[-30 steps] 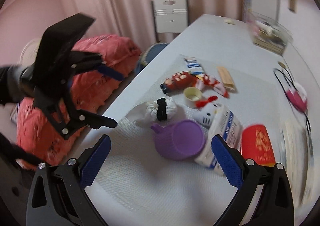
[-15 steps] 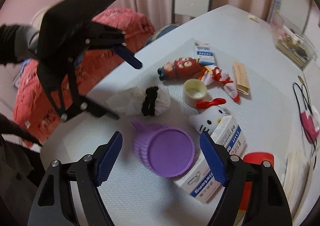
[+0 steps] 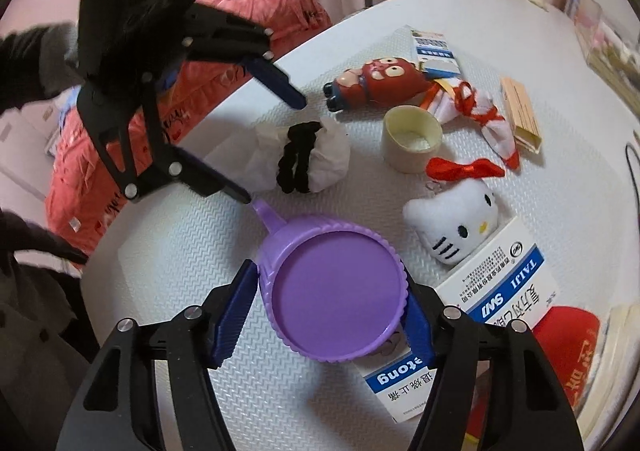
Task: Collect trash
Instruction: 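Grasp the purple cup with the right tool while the left tool grasps the white tissue, then carry the purple cup and tissue with both tools over the orange bin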
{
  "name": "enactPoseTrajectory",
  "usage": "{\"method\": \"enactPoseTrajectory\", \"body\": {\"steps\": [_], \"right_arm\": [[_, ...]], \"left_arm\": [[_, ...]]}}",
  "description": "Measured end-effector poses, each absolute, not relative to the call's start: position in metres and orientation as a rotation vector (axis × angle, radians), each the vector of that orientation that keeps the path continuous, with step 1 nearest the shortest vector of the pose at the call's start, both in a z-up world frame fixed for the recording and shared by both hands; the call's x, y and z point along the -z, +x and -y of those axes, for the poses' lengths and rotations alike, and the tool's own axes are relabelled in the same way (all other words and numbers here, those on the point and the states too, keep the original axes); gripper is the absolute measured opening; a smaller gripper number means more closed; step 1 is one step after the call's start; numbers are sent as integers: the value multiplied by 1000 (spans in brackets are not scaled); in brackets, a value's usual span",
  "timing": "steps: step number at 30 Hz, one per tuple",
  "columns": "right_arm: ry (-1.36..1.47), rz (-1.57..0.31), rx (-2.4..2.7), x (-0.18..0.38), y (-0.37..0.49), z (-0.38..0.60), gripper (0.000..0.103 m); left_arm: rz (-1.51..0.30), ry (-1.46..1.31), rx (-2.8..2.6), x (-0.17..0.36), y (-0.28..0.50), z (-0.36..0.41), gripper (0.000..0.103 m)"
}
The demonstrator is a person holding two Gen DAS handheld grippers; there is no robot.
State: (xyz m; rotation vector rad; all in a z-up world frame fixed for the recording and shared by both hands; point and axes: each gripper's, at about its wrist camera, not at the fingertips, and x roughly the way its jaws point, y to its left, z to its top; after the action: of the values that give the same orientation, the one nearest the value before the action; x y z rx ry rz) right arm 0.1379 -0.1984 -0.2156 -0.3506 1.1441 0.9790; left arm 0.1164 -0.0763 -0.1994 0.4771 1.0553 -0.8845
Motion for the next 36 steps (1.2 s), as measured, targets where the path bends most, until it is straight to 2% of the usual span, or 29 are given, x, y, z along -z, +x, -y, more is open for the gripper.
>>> {"method": "enactPoseTrajectory", "body": {"steps": [2, 3, 8, 10, 12, 27, 36], "right_arm": [[-320, -1155, -971, 217, 140, 201, 66], [-313, -1157, -966, 217, 140, 200, 66], [-293, -1154, -936, 214, 138, 201, 65], [-261, -1149, -910, 214, 142, 202, 65], [-230, -1146, -900, 213, 145, 205, 65], [-249, -1099, -930, 185, 121, 199, 65], [-215, -1064, -971, 163, 110, 174, 65]], "left_arm": [[-1068, 440, 901, 201, 117, 78, 80], [-1072, 461, 913, 204, 115, 82, 73], [-1052, 473, 893, 206, 112, 84, 66], [-1050, 461, 899, 203, 112, 82, 53], [-1054, 490, 889, 203, 110, 84, 34], [-1051, 427, 862, 178, 99, 70, 33], [-1053, 382, 756, 155, 65, 25, 33]]}}
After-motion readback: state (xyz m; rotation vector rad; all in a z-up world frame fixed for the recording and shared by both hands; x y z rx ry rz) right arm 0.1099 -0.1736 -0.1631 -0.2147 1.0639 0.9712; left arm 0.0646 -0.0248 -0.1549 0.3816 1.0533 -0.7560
